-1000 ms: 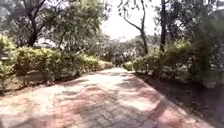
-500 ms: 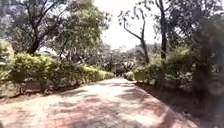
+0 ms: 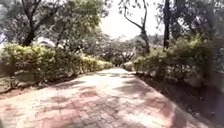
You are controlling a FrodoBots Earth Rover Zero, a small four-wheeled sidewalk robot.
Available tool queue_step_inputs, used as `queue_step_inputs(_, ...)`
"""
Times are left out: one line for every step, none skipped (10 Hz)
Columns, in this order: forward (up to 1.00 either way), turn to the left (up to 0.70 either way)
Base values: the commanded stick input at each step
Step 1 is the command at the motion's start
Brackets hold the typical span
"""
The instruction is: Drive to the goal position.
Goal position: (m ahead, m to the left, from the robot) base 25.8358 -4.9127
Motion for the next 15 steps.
queue_step_inputs(0.5, 0.0)
queue_step_inputs(0.5, 0.0)
queue_step_inputs(0.5, 0.0)
queue_step_inputs(0.5, 0.0)
queue_step_inputs(0.5, 0.0)
queue_step_inputs(0.5, 0.0)
queue_step_inputs(0.5, 0.0)
queue_step_inputs(0.5, 0.0)
queue_step_inputs(0.5, 0.0)
queue_step_inputs(0.5, 0.0)
queue_step_inputs(0.5, 0.0)
queue_step_inputs(0.5, 0.0)
queue_step_inputs(0.5, 0.0)
queue_step_inputs(0.5, 0.0)
queue_step_inputs(0.5, 0.0)
